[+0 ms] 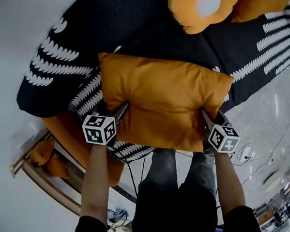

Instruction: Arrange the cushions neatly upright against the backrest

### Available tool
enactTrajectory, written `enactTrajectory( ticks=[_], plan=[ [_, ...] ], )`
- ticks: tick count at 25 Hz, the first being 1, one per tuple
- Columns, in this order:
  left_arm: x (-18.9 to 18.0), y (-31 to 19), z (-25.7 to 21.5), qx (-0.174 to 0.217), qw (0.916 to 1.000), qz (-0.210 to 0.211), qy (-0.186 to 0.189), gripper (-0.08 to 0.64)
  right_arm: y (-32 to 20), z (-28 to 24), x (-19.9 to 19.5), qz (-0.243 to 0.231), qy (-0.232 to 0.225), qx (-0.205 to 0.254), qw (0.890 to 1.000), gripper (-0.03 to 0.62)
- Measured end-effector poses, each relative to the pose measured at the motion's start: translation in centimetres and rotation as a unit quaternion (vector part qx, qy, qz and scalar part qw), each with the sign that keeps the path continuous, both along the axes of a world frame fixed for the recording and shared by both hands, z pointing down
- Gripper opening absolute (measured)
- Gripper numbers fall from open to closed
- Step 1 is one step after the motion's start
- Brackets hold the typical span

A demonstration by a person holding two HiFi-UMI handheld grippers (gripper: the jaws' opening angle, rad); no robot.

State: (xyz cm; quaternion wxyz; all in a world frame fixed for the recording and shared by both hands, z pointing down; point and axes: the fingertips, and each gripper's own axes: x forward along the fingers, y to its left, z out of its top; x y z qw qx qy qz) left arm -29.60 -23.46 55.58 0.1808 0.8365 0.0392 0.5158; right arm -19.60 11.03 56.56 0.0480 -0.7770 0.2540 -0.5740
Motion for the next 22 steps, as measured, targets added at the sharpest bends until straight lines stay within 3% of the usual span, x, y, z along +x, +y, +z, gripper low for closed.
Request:
enactTrajectory(
  ticks=[5,8,11,13,17,22],
  plan=[
    [-2.0,1.3,-4.7,0.022,0.9983,-0.023,0.049,0.249,-2.1,-4.4,-0.3,-0.037,0.076,-0.016,0.996,0.189],
    [-5.5,0.9,-7.5,0.039,0.9925,-0.093,0.068,0.238,-5.6,-7.0,0.6,-0.102,0.119,-0.003,0.988,0.187],
    [-8.3,-0.3,-10.6,0.057,0.9753,-0.185,0.107,0.233,-10.2,-9.7,2.8,-0.178,0.165,0.027,0.97,0.19],
    [-9.7,-1.2,-12.2,0.065,0.9641,-0.223,0.128,0.233,-12.9,-11.4,3.6,-0.213,0.191,0.041,0.957,0.192],
    [-11.3,-3.4,-14.9,0.087,0.9477,-0.265,0.155,0.236,-17.2,-14.1,4.2,-0.246,0.224,0.064,0.941,0.196],
    [-10.7,-7.3,-19.2,0.114,0.9256,-0.296,0.206,0.249,-22.9,-18.4,6.5,-0.262,0.273,0.104,0.92,0.202]
  ],
)
